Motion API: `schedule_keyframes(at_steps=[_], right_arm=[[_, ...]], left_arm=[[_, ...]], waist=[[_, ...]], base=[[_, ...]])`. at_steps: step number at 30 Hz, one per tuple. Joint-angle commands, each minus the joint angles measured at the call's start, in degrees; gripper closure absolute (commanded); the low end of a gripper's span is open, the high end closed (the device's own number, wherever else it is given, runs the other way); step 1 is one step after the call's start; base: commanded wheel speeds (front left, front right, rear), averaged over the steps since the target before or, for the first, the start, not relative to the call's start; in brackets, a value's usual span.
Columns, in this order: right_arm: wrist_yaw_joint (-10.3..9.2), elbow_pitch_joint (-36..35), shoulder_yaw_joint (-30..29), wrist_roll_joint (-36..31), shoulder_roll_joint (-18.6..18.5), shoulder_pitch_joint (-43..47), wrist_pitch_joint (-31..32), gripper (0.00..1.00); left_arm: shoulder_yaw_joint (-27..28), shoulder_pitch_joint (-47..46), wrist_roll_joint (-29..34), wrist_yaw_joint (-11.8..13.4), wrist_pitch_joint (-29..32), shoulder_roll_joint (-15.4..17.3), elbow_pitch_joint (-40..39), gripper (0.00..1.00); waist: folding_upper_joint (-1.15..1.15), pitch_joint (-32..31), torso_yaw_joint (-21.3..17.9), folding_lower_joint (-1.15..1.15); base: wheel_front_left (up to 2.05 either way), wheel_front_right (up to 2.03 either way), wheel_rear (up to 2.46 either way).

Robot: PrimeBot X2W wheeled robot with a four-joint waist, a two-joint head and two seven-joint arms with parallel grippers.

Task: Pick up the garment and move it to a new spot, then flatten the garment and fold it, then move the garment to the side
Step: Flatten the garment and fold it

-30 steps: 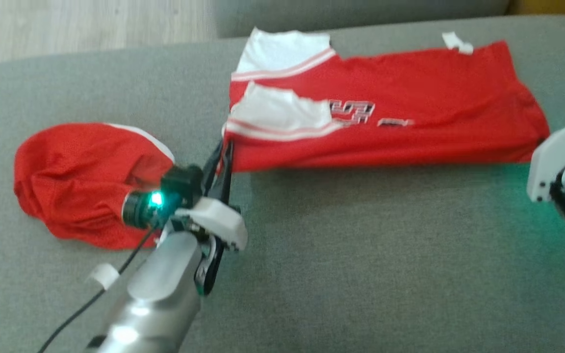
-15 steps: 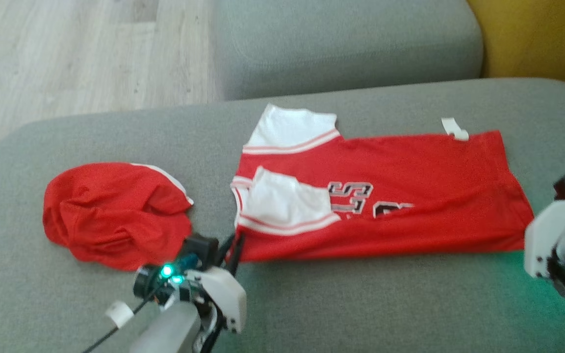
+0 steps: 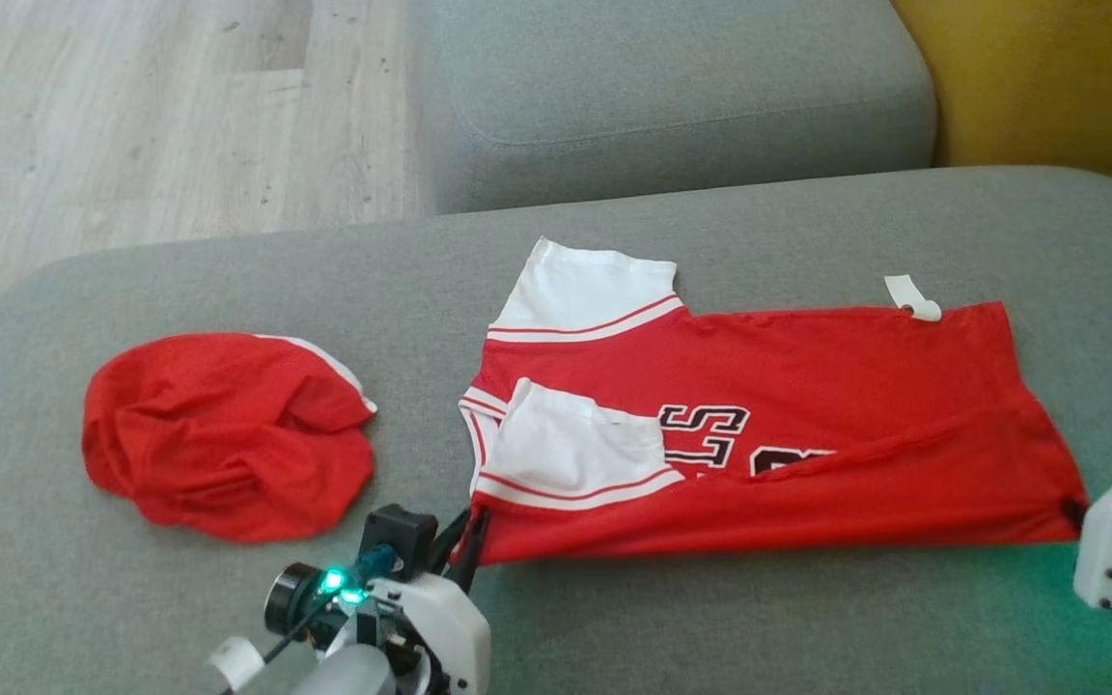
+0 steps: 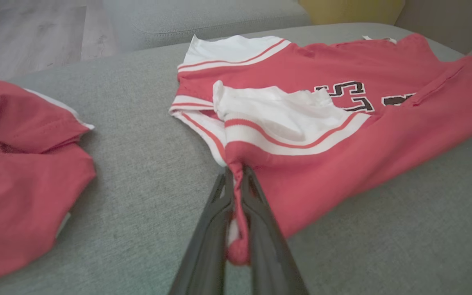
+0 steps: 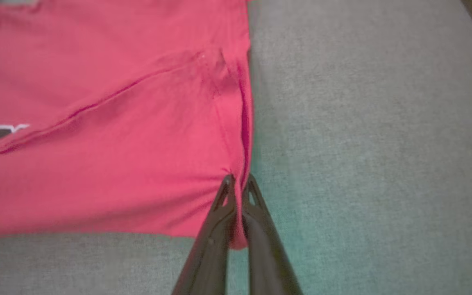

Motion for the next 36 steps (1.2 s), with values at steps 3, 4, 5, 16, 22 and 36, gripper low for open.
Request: schedule_keyframes(at_steps=[3, 4, 5, 16, 22, 36], right_arm=[[-0.04, -3.9, -4.2, -1.2, 0.0, -0.2, -3.0, 0.00], [-0.04, -4.9, -5.8, -1.7, 0.9, -0.1, -4.3, 0.00], [-0.04, -6.0, -7.2, -2.6, 1.6, 0.1, -5.6, 0.00], [-0.04, -27.3, -14.4, -9.9, 13.9, 6.1, -24.7, 0.00], [-0.04, -30.8, -13.3, -12.4, 17.5, 8.0, -34.6, 0.00], [-0.04, -31.6, -9.9, -15.2, 22.7, 1.1, -39.4, 0.00]], left_arm=[[2.5, -1.9, -0.1, 1.6, -1.6, 1.3, -3.0, 0.58], [2.7, -1.8, -0.1, 2.1, -2.2, 1.2, -3.4, 0.03], [2.9, -1.8, -0.1, 2.5, -2.7, 1.2, -3.7, 0.00], [12.1, -1.5, -1.5, 6.2, -16.1, -0.1, -11.2, 0.00], [19.6, -0.4, 4.6, 3.2, -16.4, -1.8, -21.8, 0.00], [15.1, -32.6, 10.5, -10.1, 2.5, 10.0, -1.5, 0.00]], waist=[[0.00, 0.5, -0.5, 0.00], [0.00, 0.7, -0.6, 0.00], [0.00, 0.9, -0.8, 0.00], [0.00, 4.7, -3.1, 0.00], [0.00, 8.0, -5.2, 0.00], [0.00, 20.3, -14.5, 0.00]], base=[[0.00, 0.00, 0.00], [0.00, 0.00, 0.00], [0.00, 0.00, 0.00], [0.00, 0.00, 0.00], [0.00, 0.00, 0.00], [0.00, 0.00, 0.00]])
